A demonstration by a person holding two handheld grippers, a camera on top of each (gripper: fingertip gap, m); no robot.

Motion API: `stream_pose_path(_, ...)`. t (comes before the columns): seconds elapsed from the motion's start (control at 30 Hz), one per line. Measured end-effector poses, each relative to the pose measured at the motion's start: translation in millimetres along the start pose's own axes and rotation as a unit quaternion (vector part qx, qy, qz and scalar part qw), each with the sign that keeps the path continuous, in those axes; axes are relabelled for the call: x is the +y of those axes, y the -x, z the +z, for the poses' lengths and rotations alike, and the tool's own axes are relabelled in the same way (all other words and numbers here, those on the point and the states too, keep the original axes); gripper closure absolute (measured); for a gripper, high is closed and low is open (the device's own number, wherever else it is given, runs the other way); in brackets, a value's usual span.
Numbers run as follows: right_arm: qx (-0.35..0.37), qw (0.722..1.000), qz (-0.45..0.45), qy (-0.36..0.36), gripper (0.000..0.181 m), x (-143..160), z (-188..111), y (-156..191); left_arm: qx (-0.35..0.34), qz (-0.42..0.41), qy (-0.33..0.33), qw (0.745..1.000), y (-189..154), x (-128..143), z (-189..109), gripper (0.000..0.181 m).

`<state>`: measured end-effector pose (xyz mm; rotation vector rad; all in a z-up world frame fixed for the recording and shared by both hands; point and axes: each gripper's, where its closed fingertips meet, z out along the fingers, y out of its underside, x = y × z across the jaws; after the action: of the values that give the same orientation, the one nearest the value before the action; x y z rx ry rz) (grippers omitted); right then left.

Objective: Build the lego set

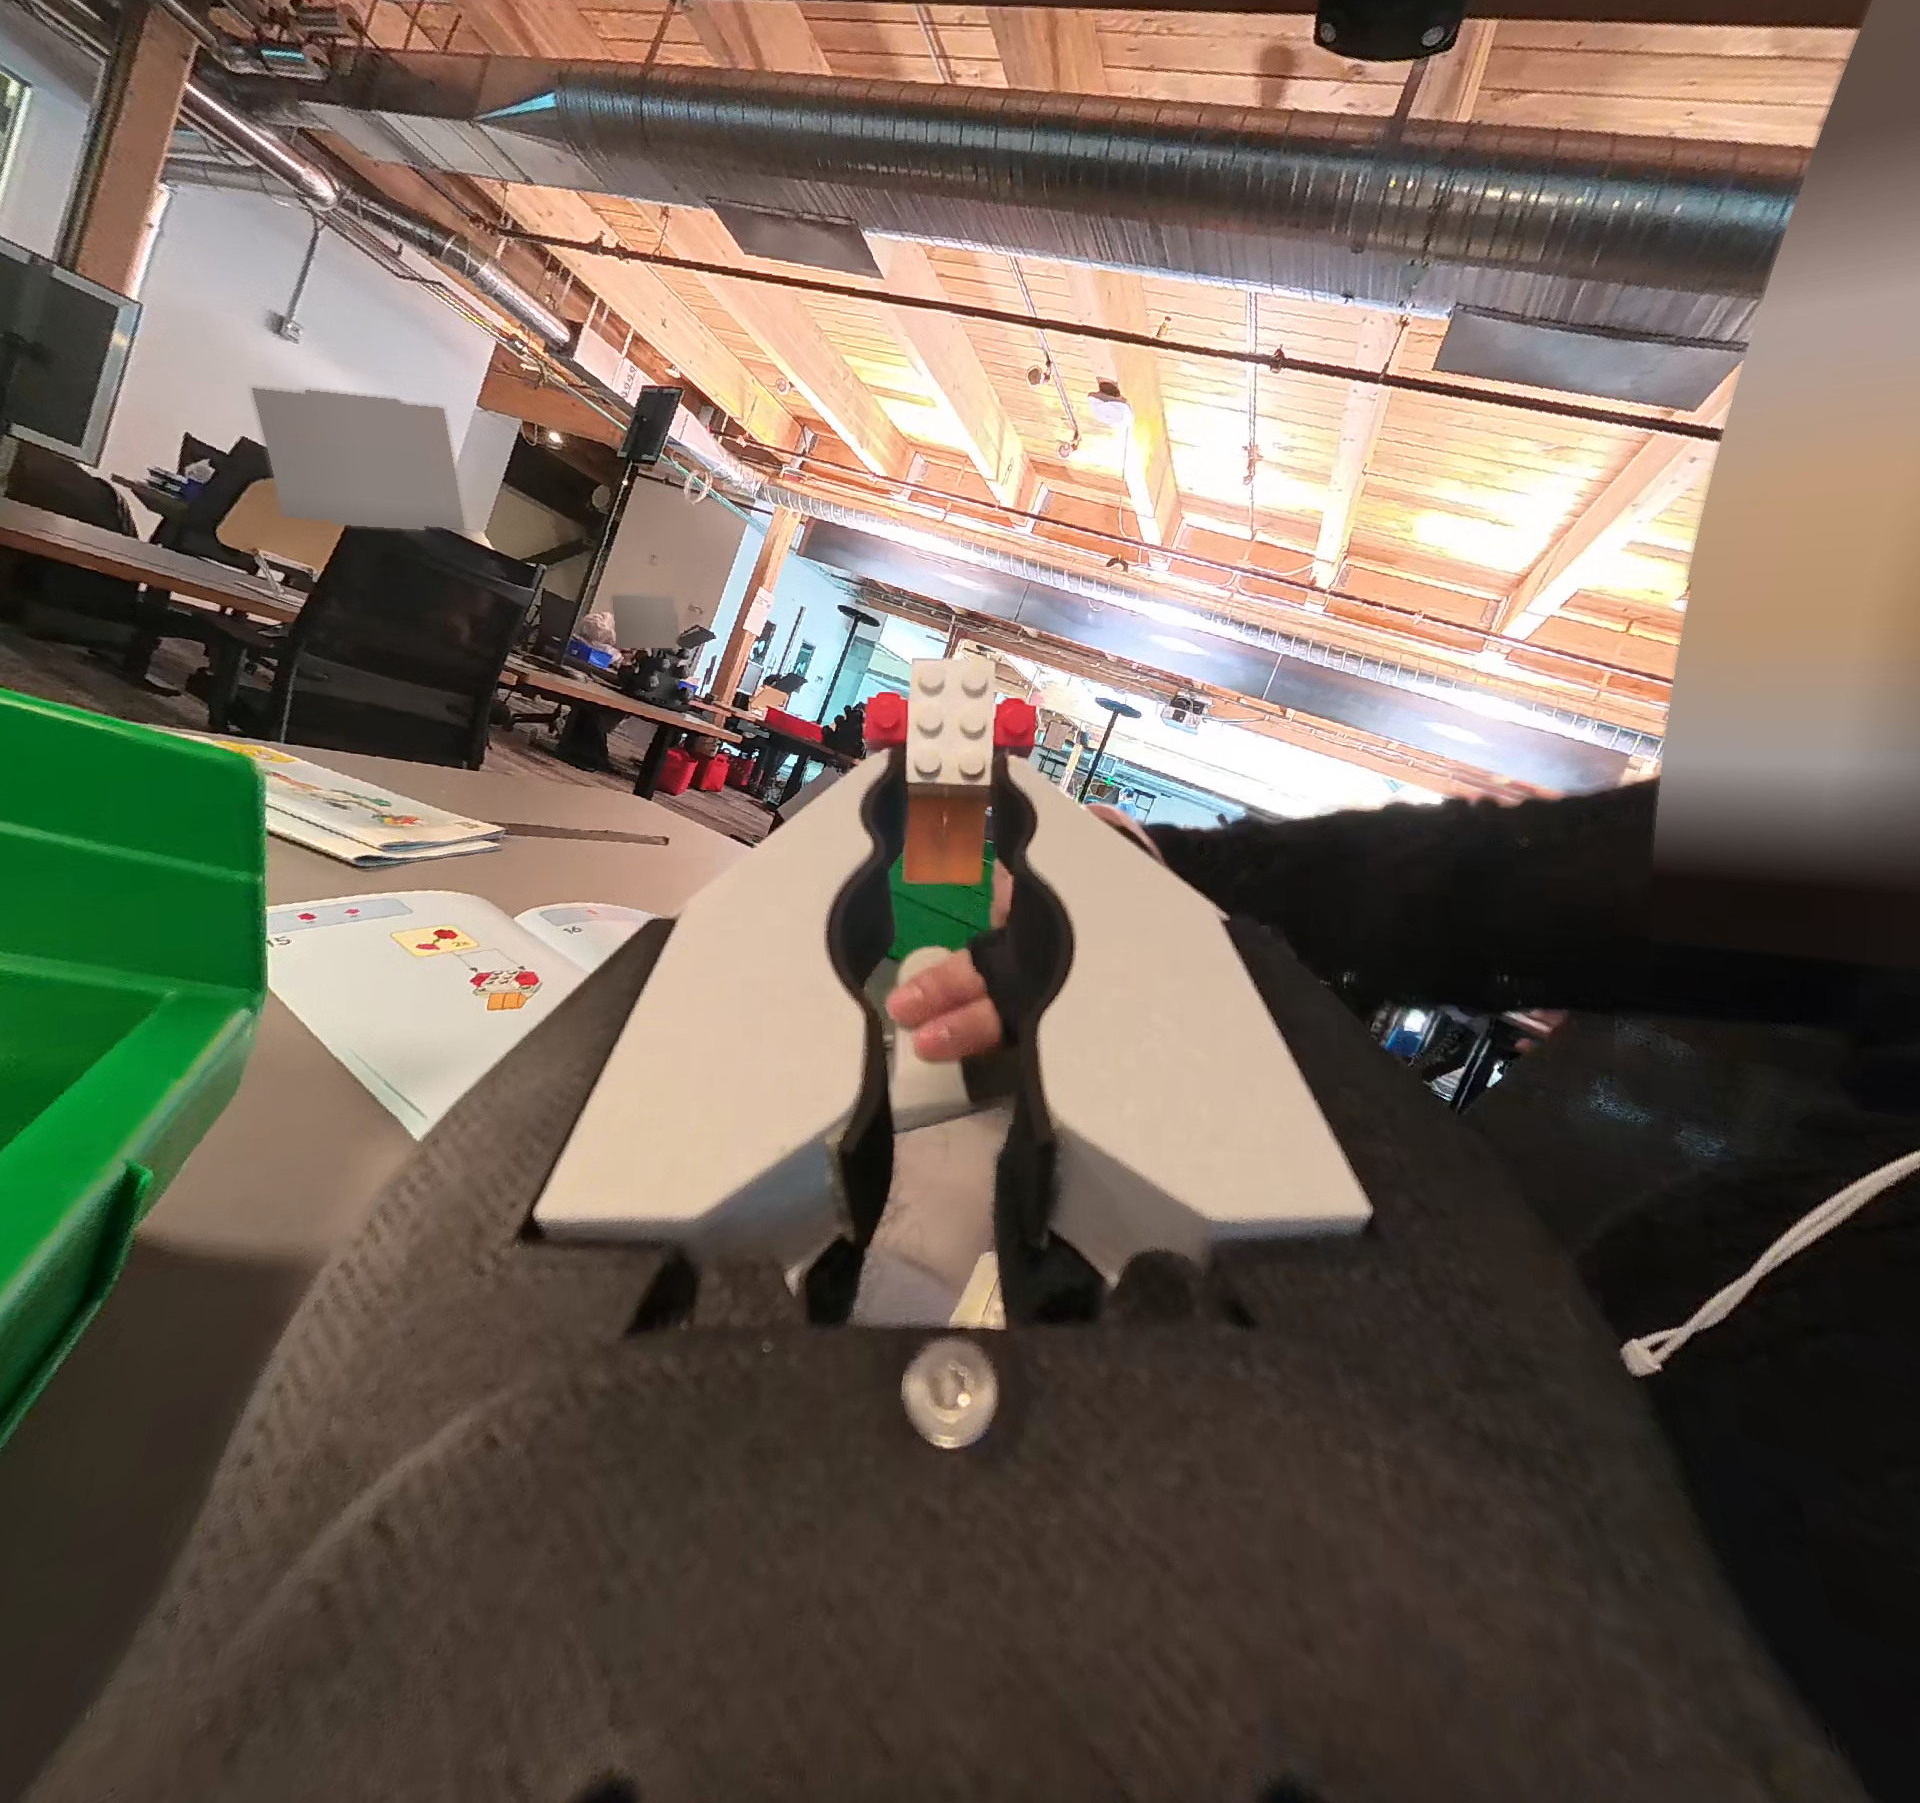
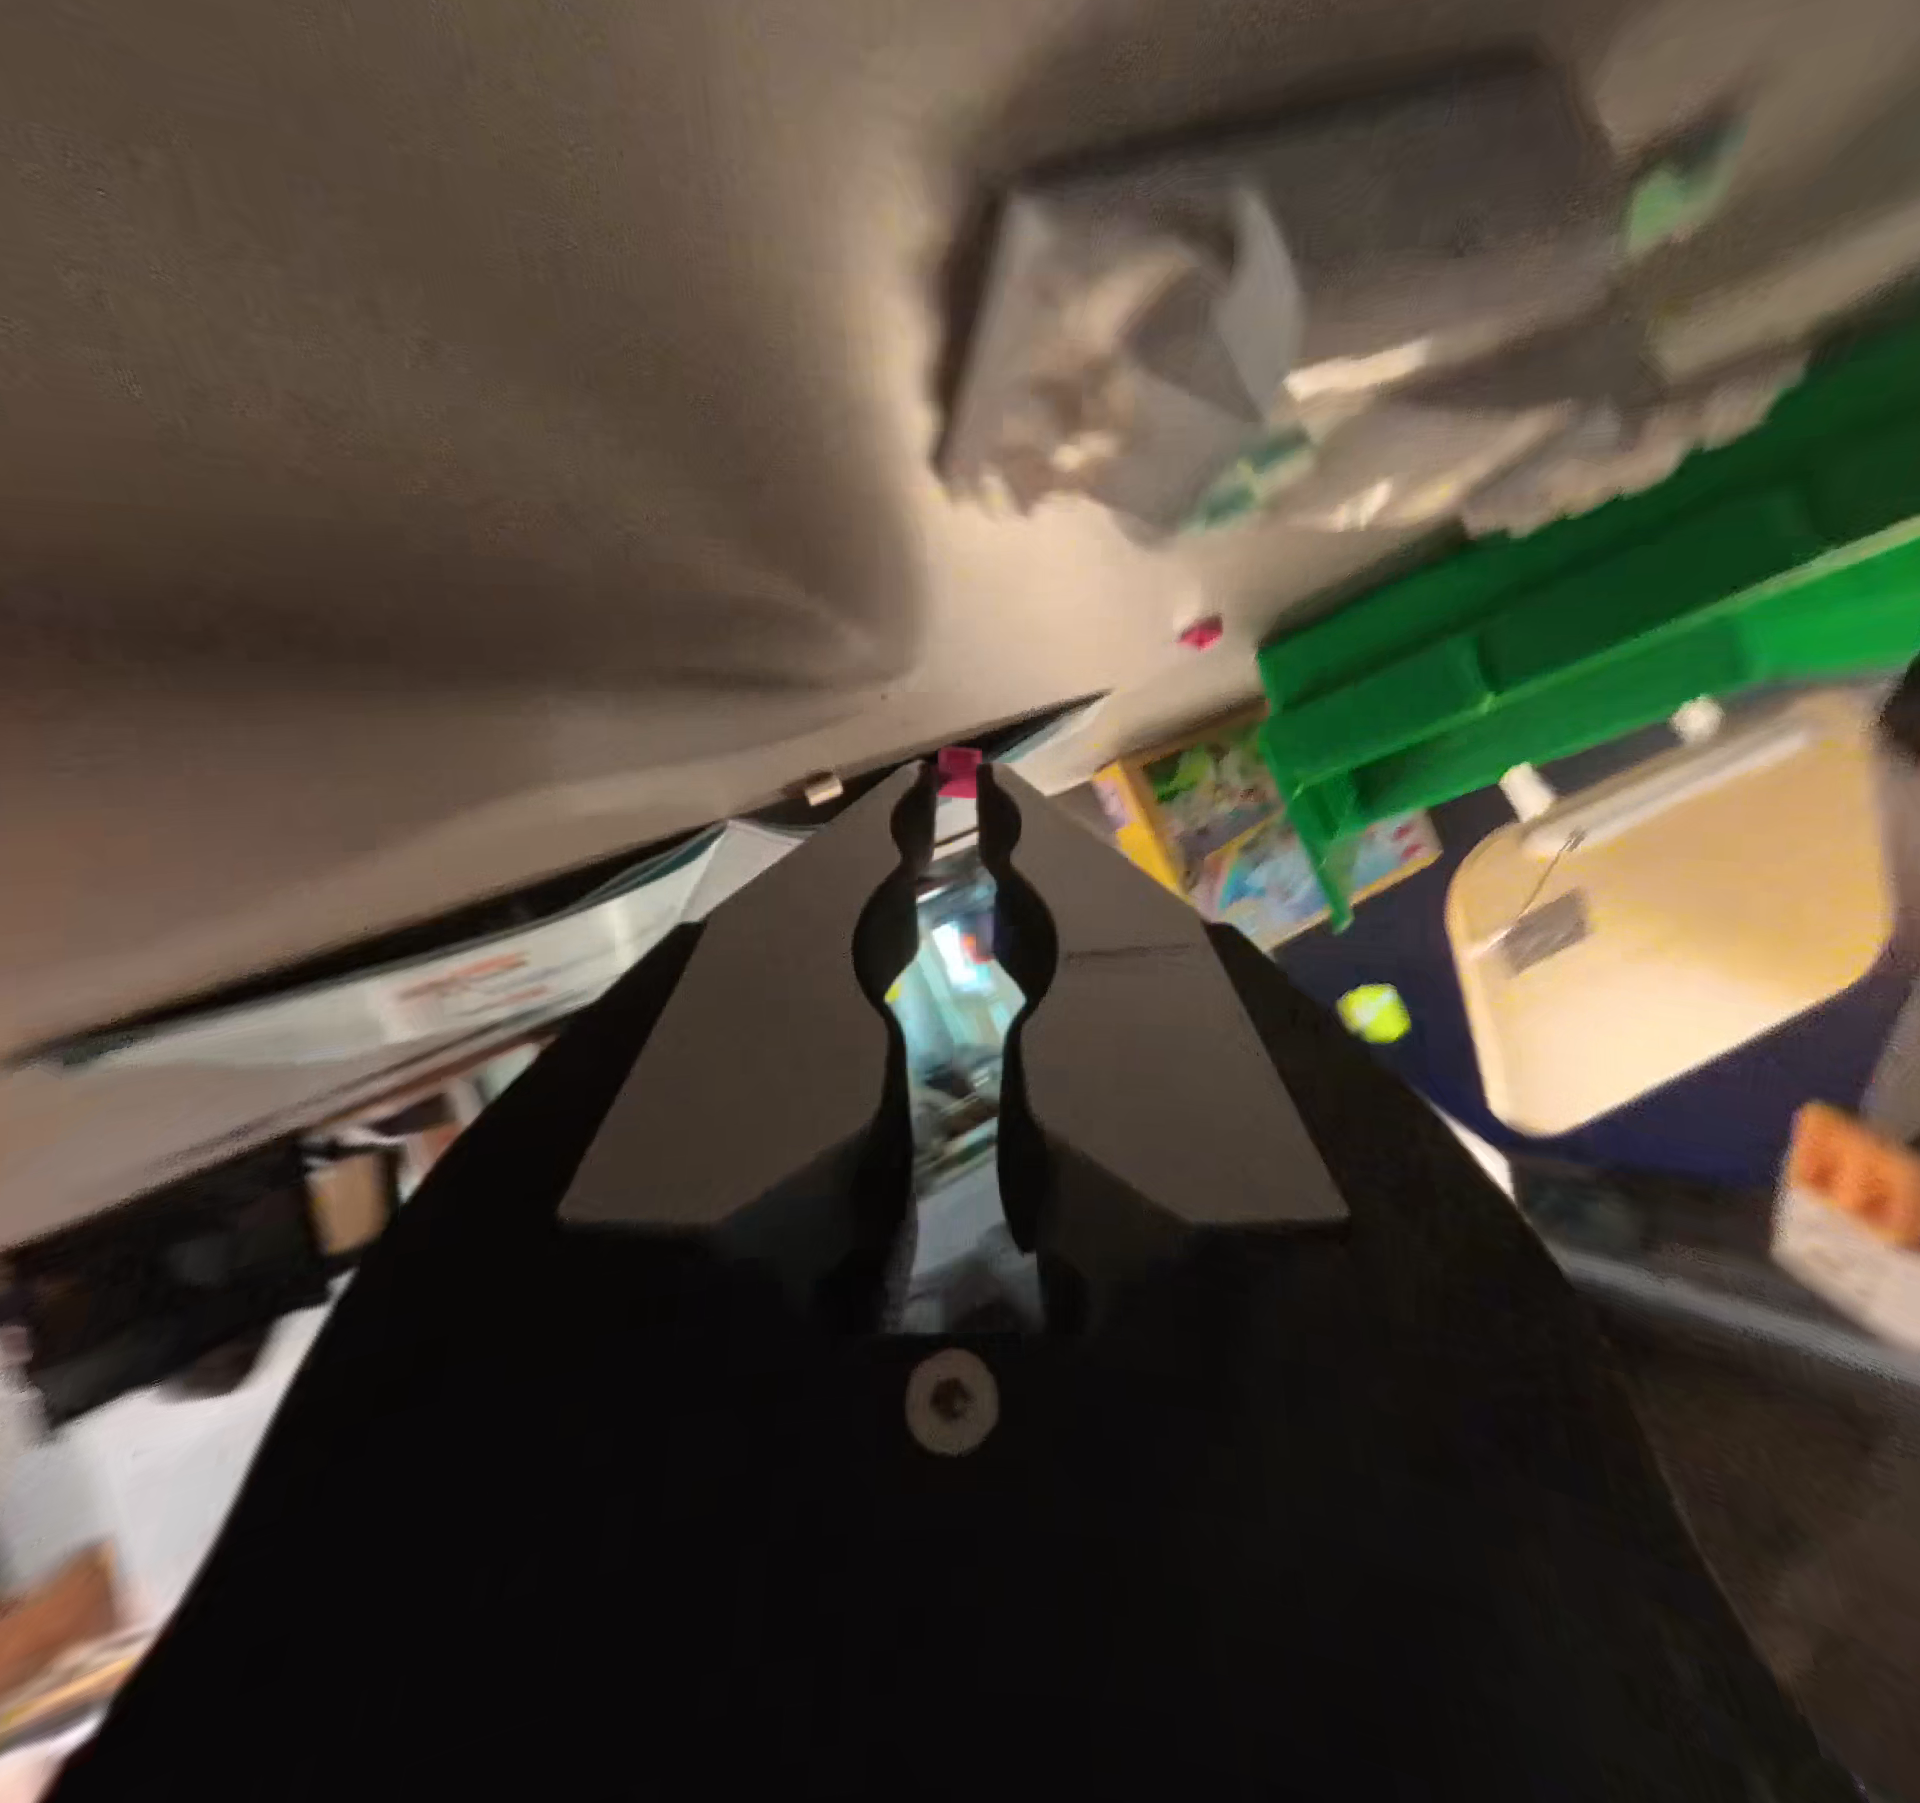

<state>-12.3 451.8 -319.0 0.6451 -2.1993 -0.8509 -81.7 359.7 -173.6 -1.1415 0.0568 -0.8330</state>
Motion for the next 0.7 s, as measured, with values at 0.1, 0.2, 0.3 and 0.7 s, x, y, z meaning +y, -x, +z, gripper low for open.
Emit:
stream_pose_path(0.1,0.0,0.994,-0.096,-0.044,0.175,-16,-9,5,0.002,0.0,0.001,1.0,-1,0,1,0.166)
stream_pose_path(0.2,0.003,0.982,-0.166,-0.085,0.175,-30,-18,8,0.004,0.0,0.002,1.0,-2,1,1,0.166)
stream_pose_path(0.3,0.005,0.979,-0.17,-0.114,0.175,-36,-25,5,0.006,-0.004,-0.001,1.0,-2,0,1,0.166)
stream_pose_path(0.7,-0.145,0.87,0.408,-0.236,0.165,-29,-43,2,0.012,-0.005,-0.002,1.0,-5,-1,0,0.166)
